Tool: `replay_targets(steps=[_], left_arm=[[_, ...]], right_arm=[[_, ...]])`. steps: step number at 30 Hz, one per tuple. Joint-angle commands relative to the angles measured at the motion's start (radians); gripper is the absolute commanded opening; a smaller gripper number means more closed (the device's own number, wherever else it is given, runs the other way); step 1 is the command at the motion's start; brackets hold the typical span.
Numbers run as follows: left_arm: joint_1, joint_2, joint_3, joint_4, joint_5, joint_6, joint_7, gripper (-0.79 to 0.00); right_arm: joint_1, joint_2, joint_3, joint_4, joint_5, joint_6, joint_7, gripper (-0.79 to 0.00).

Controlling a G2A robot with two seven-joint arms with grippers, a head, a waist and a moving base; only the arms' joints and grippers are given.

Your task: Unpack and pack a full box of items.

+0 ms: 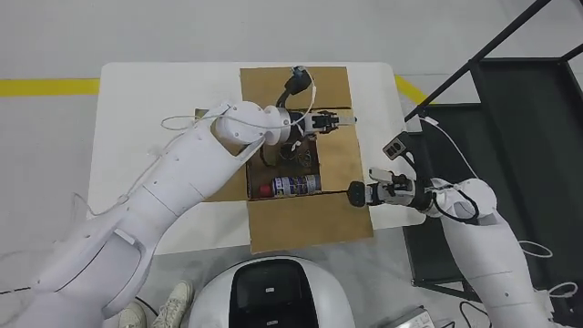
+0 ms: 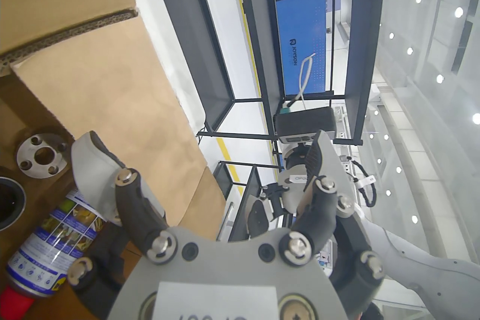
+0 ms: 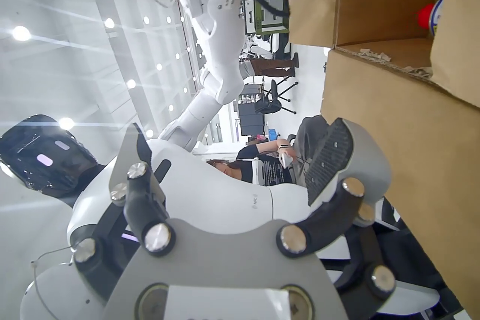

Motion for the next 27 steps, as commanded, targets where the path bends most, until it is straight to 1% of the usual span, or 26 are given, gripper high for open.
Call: replay_targets(steps=[1,5,10,14,19,23,27], left_arm=[[-0.004,-0.013,0.009,0.046,0.012,0.004,0.011,0.000],[-0.011,-0.036,0.022,0.091,0.048,0.024,0.035,0.000],[-0.015,-0.061,0.026,0.115,0.061,0.025,0.040,0.000],[-0.038,-0.096,0.042,0.155,0.065,0.048,0.028,0.000],[-0.066,-0.145,0.068,0.236,0.081,0.056,0.025,0.000],[-0.076,-0.178,0.071,0.293,0.075,0.029,0.024,0.000],[-0.075,-0.198,0.042,0.330,0.033,-0.073,0.043,0.000]], right_arm=[[0.008,0.000,-0.010,0.004,0.004,0.000,0.003,0.000],[0.019,0.000,-0.024,0.013,0.005,-0.003,0.005,0.000],[0.029,0.000,-0.038,0.026,-0.002,0.003,-0.013,0.000],[0.035,0.001,-0.055,0.028,-0.029,0.020,-0.041,0.000],[0.028,0.004,-0.072,0.005,-0.068,0.044,-0.047,0.000],[0.027,0.006,-0.094,-0.021,-0.105,0.067,-0.055,0.000],[0.032,0.008,-0.116,-0.046,-0.131,0.081,-0.062,0.000]])
